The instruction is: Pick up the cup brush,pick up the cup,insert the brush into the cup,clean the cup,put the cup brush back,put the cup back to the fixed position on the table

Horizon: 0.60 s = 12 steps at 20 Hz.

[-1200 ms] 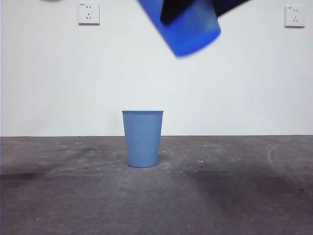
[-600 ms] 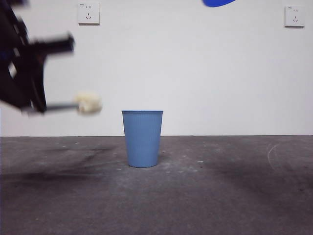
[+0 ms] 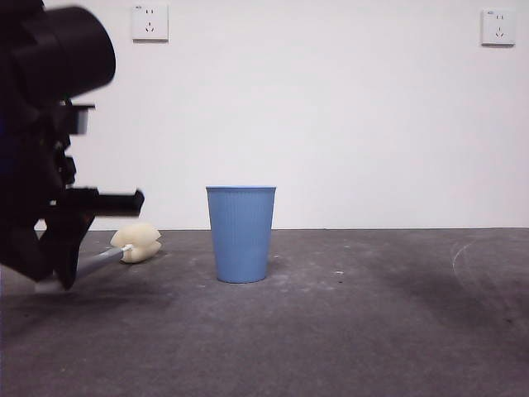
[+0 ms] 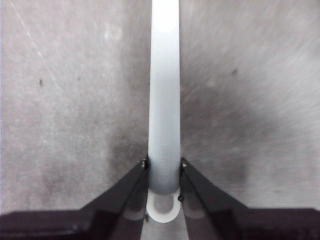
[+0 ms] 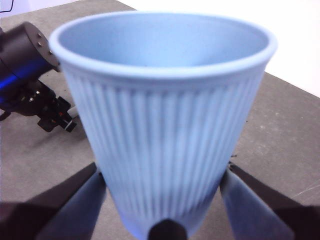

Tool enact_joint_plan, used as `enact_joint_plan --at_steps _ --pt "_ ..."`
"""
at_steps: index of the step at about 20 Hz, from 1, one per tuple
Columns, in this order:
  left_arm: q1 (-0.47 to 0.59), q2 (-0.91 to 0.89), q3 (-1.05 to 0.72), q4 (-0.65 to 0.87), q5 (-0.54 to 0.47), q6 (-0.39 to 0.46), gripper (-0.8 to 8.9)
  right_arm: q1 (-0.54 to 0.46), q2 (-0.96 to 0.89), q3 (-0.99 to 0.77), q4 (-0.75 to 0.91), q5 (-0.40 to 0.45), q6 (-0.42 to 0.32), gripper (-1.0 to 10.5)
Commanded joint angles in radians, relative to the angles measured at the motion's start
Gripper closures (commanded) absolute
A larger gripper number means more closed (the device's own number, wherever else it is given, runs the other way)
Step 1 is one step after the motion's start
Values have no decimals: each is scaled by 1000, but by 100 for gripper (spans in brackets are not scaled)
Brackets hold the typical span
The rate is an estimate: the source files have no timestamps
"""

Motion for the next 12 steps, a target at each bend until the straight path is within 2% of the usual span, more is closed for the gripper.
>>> enact_joint_plan --at_steps 1,4,8,9,11,12 --pt "12 40 -5 13 11 51 822 2 0 5 9 3 15 963" --pt "12 69 -5 14 14 101 822 2 0 5 9 3 15 963" --pt "15 77 -5 -5 14 101 803 2 0 5 -3 3 25 963" --pt "15 77 -5 -13 14 103 747 2 0 5 -13 3 31 963" --pt "15 76 -4 -29 16 104 508 2 0 5 -25 3 31 963" --pt "15 76 -4 -34 26 103 431 2 0 5 -23 3 31 963"
